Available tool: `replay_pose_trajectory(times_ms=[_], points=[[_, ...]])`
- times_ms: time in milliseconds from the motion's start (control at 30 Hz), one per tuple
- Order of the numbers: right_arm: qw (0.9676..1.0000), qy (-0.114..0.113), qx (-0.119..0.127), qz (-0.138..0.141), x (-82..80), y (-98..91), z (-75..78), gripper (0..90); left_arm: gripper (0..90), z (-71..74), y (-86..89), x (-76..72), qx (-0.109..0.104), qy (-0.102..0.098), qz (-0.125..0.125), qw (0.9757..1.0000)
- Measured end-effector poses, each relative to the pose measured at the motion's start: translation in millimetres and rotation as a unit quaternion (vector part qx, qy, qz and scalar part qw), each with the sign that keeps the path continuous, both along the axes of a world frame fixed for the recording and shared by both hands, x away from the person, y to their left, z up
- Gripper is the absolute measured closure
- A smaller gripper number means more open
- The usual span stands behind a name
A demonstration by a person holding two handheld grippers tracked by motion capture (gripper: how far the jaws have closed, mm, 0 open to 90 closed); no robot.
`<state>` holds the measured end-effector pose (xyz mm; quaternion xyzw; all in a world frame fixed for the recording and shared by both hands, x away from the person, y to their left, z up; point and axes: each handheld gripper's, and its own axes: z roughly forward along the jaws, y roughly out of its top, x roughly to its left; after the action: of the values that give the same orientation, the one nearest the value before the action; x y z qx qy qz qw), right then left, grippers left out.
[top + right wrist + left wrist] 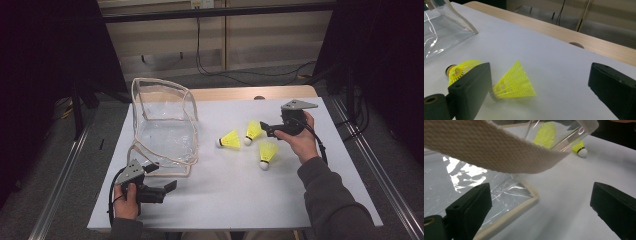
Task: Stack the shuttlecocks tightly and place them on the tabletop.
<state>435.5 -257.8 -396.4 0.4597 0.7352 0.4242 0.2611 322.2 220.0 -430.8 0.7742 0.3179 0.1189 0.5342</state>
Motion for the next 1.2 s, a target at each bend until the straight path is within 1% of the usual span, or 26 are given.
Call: replay_pose_trajectory(times_ms=[133, 167, 500, 667, 867, 967, 1200], points=[[0.9999, 0.008, -0.001, 0.007, 2.5, 1.4, -1.9, 8.1, 3.6, 0.0, 0.0, 0.0, 0.001, 0.0, 0.0, 1.0], [0.9999, 0.007, -0.001, 0.011, 3.1, 1.5, -2.4, 9.1, 3.7, -0.3, -0.1, 0.1, -0.002, -0.001, 0.001, 1.0], [0.9998, 0.014, -0.002, 0.016, 8.9, 7.6, -7.5, 11.4, 3.6, -0.2, 0.4, 0.2, 0.0, 0.0, 0.0, 1.0], [0.9996, 0.021, 0.0, 0.022, 11.2, 10.2, -10.8, 15.8, 3.6, -0.4, 0.2, 0.2, 0.0, 0.001, 0.0, 1.0], [0.9993, 0.028, -0.004, 0.024, 14.7, 11.4, -14.3, 20.6, 3.6, -0.4, 0.4, 0.3, -0.001, 0.001, 0.0, 1.0], [0.999, 0.036, -0.004, 0.026, 17.3, 11.3, -15.3, 23.0, 3.7, -0.6, 0.5, 0.4, -0.001, 0.001, -0.001, 1.0], [0.9986, 0.042, -0.011, 0.031, 24.0, 15.5, -13.2, 28.3, 3.7, -0.9, 0.5, 0.6, -0.002, 0.005, 0.001, 1.0]])
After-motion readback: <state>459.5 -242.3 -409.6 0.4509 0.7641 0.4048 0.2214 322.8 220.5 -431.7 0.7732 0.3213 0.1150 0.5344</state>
